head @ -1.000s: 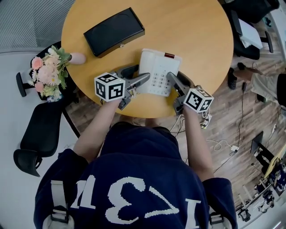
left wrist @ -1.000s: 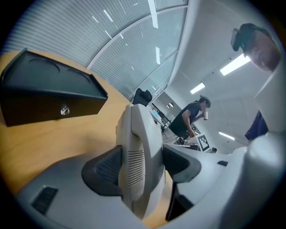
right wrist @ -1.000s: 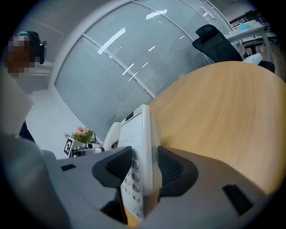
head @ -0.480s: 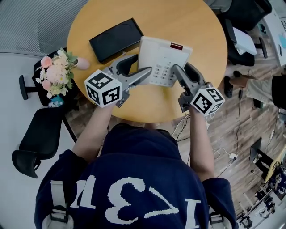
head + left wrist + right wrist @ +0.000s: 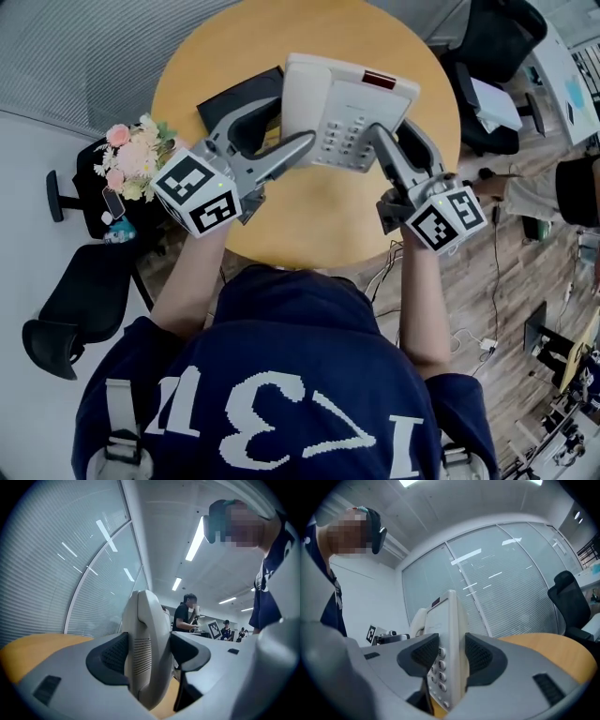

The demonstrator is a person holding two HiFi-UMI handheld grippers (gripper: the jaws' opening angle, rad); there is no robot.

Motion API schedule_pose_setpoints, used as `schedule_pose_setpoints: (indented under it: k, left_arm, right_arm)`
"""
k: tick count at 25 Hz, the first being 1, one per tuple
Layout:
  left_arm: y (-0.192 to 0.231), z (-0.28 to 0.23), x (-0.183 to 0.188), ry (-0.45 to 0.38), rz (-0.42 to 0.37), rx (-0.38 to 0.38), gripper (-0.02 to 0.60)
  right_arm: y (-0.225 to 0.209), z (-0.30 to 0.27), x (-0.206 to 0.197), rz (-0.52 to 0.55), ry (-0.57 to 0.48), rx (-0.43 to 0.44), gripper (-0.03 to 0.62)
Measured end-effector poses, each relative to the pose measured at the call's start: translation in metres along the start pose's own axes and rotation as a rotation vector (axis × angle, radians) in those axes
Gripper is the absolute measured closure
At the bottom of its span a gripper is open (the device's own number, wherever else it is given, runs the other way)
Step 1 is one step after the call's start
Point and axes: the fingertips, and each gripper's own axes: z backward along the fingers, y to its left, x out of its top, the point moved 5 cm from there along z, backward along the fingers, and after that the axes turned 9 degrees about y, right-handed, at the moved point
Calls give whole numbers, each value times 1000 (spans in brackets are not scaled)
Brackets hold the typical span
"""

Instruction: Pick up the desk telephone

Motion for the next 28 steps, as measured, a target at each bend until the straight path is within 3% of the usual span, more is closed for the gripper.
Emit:
schedule_pose_setpoints:
  k: [5,28]
  left_arm:
    - [-11,11,24,-49,-45,9,291]
    - [-15,41,32,-108,-67,39,291]
  right_arm:
    - [16,5,22,43,-56,10,405]
    - [44,-3,30,75,-52,33,407]
